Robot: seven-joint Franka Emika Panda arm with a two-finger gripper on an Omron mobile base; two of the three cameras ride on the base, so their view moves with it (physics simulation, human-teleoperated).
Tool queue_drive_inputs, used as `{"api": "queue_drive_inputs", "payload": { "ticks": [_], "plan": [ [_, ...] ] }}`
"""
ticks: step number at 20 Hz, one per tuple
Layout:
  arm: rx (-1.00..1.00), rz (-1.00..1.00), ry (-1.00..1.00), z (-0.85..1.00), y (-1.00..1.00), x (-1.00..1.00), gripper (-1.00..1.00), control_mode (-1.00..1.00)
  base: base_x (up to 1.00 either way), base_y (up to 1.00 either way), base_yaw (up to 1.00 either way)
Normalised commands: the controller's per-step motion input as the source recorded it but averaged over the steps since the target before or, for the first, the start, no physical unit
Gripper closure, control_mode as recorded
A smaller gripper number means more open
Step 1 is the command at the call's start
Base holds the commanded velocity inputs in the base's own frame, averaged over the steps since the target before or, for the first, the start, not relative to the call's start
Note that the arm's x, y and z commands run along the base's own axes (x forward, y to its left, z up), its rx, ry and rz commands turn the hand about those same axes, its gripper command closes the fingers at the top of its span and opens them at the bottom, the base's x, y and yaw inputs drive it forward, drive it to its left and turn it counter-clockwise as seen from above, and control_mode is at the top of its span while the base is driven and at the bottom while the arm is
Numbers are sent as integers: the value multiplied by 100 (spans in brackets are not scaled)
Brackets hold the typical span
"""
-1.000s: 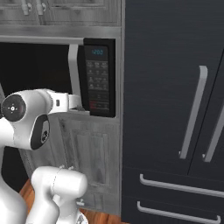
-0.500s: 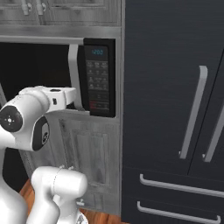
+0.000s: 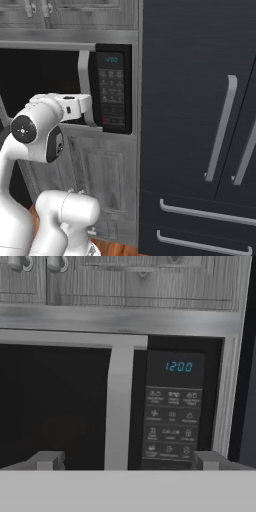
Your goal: The microwave is finished heating the shrimp and carrot. Take the bowl containing the food and place it on the dining counter.
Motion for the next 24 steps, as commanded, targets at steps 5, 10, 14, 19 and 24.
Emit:
{"api": "queue_drive_inputs", "payload": {
  "ticks": [5,10,14,19,24],
  "plan": [
    [0,0,0,0,11,59,-100,-100,0,0,0],
    [0,0,0,0,5,67,-100,-100,0,0,0],
    [0,0,0,0,1,67,-100,-100,0,0,0],
    [0,0,1,0,2,63,-100,-100,0,0,0],
    [0,0,2,0,2,57,-100,-100,0,0,0]
  ]
}}
